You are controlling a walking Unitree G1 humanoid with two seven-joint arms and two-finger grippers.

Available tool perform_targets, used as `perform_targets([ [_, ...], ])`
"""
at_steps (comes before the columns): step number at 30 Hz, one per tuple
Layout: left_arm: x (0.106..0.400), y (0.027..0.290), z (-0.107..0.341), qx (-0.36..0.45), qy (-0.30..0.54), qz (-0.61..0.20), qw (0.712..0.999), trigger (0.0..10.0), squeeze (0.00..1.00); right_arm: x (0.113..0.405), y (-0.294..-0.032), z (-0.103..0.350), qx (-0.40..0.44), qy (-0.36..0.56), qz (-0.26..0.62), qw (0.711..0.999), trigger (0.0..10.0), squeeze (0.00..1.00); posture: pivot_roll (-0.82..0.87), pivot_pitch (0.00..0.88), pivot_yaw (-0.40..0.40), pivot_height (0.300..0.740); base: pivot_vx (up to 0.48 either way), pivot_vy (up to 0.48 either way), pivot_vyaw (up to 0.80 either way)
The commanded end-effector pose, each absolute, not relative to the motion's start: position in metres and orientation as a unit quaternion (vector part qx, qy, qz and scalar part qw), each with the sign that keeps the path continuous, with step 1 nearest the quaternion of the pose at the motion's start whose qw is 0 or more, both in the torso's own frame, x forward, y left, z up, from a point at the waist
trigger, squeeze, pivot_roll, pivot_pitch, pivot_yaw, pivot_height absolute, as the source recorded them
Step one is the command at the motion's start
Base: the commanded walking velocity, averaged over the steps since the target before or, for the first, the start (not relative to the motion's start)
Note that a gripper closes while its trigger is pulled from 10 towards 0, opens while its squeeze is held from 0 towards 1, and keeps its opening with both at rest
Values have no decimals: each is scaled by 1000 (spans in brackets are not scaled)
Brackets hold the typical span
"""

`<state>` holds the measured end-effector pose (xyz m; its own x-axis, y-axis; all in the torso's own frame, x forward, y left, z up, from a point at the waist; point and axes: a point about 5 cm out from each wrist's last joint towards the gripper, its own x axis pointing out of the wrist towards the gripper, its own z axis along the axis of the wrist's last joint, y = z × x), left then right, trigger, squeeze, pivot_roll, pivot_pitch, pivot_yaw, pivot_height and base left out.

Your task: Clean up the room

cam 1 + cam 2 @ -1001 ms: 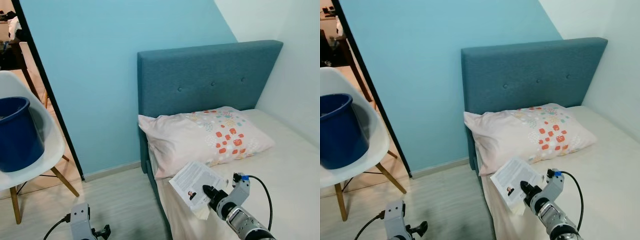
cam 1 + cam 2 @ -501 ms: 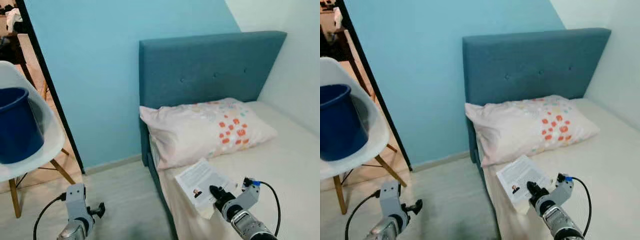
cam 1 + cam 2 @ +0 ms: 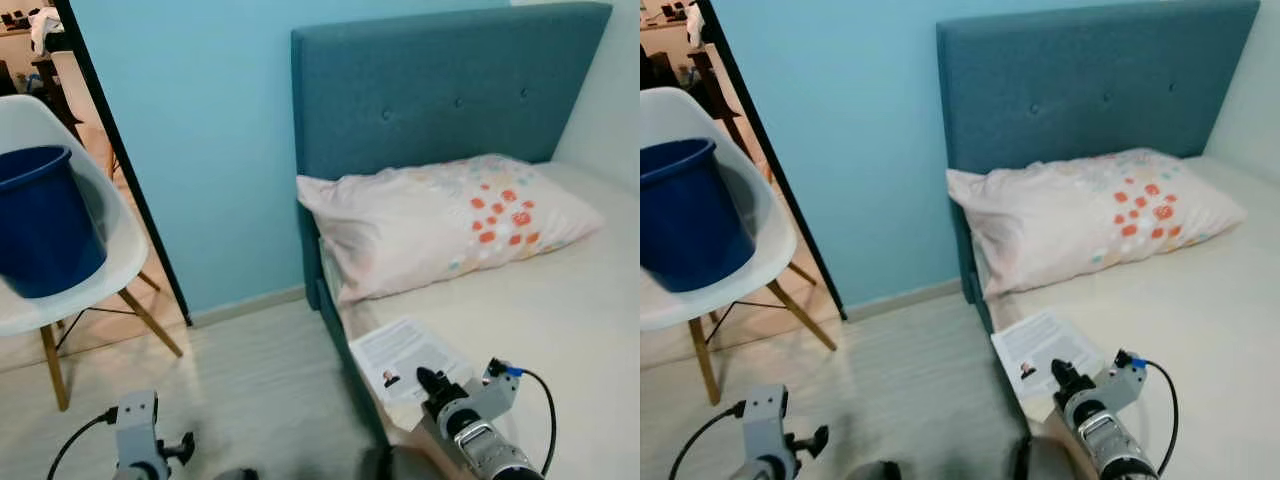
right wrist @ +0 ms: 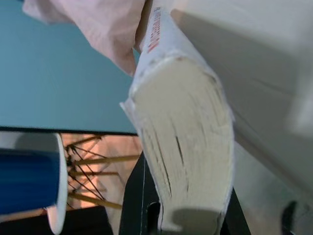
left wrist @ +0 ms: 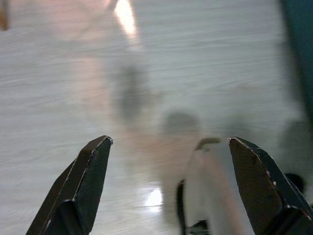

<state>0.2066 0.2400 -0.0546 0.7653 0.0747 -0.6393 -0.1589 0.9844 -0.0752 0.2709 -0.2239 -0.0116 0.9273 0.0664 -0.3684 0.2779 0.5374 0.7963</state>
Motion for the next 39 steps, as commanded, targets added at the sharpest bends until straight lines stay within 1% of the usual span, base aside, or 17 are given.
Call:
perform_targets([
  [1,203,250,-53,-46,335,60,939,10000,0,281,-234,2,484,135,-70,862,10000,0,27,76,49,561,0,0,0],
  [2,201,252,-53,-42,336,59,939,10000,0,284,-240,6,484,121,-77,863,10000,0,28,78,49,556,0,0,0],
  [3,201,252,-53,-42,336,59,939,10000,0,284,-240,6,484,121,-77,863,10000,0,28,78,49,556,0,0,0],
  [4,199,255,-53,-38,338,58,939,10000,0,286,-250,12,484,103,-87,864,10000,0,32,87,53,551,0,0,0],
  [5,199,255,-53,-38,338,58,939,10000,0,286,-250,12,484,103,-87,864,10000,0,32,87,53,551,0,0,0],
  [6,197,257,-53,-34,340,57,938,10000,0,287,-259,17,482,87,-98,866,10000,0,37,94,53,551,0,0,0],
  [9,196,258,-53,-29,342,55,937,10000,0,287,-265,20,475,83,-104,870,10000,0,38,96,53,551,0,0,0],
  [11,194,260,-54,-18,347,45,937,10000,0,285,-282,25,453,80,-121,880,10000,0,42,112,66,551,0,0,0],
  [14,192,260,-55,-12,351,37,936,10000,0,284,-290,28,446,75,-134,882,10000,0,44,115,71,551,0,0,0],
  [17,191,260,-55,-9,353,34,935,10000,0,284,-293,29,446,72,-139,881,10000,0,47,118,77,551,0,0,0],
  [21,189,262,-55,-2,356,29,934,10000,0,284,-288,25,436,98,-137,884,10000,0,54,123,86,551,0,0,0],
  [28,186,268,-54,1,357,28,934,10000,0,294,-273,29,410,128,-77,900,10000,0,62,133,96,551,0,0,0],
  [34,184,271,-54,5,360,24,933,10000,0,306,-280,46,386,113,-61,913,10000,0,70,137,100,551,0,0,0],
  [35,184,271,-54,4,360,23,933,10000,0,307,-284,50,380,110,-61,916,10000,110,70,138,99,551,0,0,0],
  [37,184,270,-54,3,359,22,933,10000,0,309,-292,57,361,104,-64,924,10000,741,70,137,99,551,0,0,0],
  [38,185,270,-54,3,358,22,933,10000,0,309,-295,60,353,102,-65,928,10000,741,70,137,99,551,0,0,0],
  [39,185,269,-53,3,358,21,934,10000,0,309,-300,62,345,101,-74,930,10000,1000,67,136,100,551,0,0,0],
])
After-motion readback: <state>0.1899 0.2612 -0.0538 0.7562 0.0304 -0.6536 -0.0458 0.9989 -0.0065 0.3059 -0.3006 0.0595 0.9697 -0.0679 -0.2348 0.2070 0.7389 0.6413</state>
